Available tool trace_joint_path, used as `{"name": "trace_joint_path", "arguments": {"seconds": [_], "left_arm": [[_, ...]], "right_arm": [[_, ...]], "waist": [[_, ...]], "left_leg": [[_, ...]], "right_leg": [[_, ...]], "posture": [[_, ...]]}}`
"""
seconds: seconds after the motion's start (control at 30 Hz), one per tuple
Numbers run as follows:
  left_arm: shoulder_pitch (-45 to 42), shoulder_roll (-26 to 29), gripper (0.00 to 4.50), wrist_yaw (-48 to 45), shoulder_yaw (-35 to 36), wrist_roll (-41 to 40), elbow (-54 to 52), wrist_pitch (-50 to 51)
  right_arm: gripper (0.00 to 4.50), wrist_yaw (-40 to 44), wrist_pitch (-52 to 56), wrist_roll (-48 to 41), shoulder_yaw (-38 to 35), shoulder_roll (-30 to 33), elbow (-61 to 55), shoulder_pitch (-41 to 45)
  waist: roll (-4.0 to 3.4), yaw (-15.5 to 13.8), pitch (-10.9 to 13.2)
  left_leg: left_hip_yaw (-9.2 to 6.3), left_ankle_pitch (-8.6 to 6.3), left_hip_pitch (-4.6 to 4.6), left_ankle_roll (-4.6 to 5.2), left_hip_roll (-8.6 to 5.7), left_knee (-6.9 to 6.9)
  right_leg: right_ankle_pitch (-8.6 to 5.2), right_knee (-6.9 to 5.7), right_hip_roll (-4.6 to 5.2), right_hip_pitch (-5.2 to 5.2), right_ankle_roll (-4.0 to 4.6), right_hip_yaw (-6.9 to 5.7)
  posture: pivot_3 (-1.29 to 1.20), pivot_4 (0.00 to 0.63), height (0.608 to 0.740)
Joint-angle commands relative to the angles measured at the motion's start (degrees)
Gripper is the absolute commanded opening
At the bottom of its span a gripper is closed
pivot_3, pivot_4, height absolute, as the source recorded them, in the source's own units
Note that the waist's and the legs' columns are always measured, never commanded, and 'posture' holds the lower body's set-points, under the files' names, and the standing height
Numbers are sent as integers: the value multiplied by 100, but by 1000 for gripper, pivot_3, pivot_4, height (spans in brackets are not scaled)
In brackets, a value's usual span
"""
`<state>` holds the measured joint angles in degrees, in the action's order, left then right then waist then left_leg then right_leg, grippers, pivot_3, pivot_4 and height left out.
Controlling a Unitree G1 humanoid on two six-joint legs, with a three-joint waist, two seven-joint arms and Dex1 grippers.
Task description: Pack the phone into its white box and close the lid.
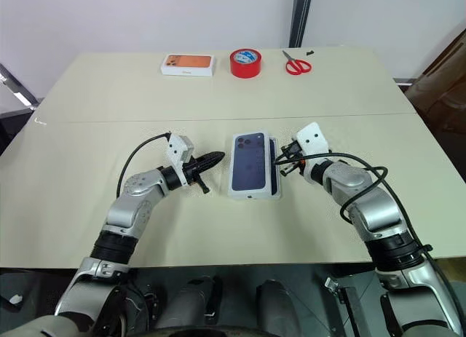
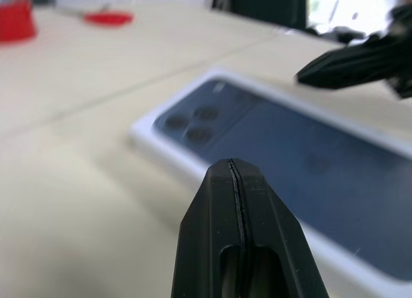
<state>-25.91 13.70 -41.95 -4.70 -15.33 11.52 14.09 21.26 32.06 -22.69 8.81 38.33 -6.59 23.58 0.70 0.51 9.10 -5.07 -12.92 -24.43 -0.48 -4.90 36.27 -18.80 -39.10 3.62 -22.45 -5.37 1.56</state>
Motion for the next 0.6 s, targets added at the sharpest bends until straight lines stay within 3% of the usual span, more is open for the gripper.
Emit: {"name": "trace_joint_path", "arguments": {"seconds": [0.03,0.6], "left_arm": [[-106,-133,0,164,-54,33,123,261],[-487,-723,0,192,-415,182,301,388]], "right_arm": [[19,244,-127,324,31,-70,-124,80],[19,671,55,983,-192,-231,-352,-114]], "waist": [[0,7,0],[1,-7,1]], "left_leg": [[0,0,0,-1,0,-1],[-3,3,0,-6,-6,0]], "right_leg": [[0,0,0,-1,0,0],[0,-1,5,0,0,-1]], "posture": [[0,150,734],[0,150,734]]}}
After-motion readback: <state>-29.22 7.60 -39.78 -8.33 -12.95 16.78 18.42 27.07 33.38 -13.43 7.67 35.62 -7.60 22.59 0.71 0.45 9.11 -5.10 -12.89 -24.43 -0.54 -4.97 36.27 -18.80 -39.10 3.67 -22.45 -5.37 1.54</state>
